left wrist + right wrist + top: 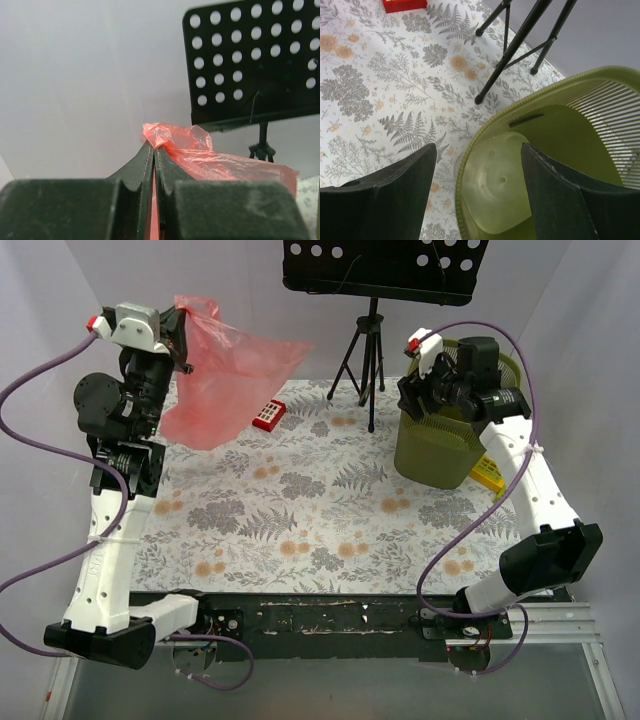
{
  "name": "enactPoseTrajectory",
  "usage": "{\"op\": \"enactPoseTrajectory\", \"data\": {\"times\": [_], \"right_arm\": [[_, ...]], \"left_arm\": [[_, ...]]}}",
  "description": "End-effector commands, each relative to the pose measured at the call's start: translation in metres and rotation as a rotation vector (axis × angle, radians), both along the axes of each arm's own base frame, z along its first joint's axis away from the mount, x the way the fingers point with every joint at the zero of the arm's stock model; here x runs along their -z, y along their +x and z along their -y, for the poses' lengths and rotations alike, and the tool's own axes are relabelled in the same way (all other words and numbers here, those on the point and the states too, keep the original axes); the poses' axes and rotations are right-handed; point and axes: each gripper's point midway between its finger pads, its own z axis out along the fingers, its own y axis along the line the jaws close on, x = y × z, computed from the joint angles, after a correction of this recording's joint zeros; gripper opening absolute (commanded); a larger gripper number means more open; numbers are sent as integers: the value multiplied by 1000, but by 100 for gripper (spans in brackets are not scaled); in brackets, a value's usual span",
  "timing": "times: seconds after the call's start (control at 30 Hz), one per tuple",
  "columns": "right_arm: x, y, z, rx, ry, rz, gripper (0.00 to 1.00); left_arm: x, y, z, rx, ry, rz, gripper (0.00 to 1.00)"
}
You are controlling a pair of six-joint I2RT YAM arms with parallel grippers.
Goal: Put the trash bags into the trash bin
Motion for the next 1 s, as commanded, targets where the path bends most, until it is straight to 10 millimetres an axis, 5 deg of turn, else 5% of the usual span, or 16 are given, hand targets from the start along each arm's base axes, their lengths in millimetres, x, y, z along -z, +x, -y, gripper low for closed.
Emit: {"op": "enactPoseTrajectory", "data": {"times": [0.0,0.4,0.53,0.57,0.6,0.7,0.97], "right_arm": [[-23,19,-8,-9,31,56,77],[-14,-6,-20,-49,27,36,77],[14,-19,-15,-47,12,-24,77],[100,-137,30,-26,-212,-588,79],[101,-141,32,-16,-210,-602,2],[89,-139,32,2,-191,-544,1],[6,-128,13,-65,-51,-251,1]], "left_arm": [[-42,-12,-7,-34,6,106,0],[-82,-17,-7,-39,9,207,0],[-80,-14,-5,-33,10,207,0],[-81,-14,-5,-28,11,209,0],[-80,-13,-4,-28,11,209,0],[-83,-14,-4,-28,15,218,0],[-84,-10,-4,-31,23,217,0]]}}
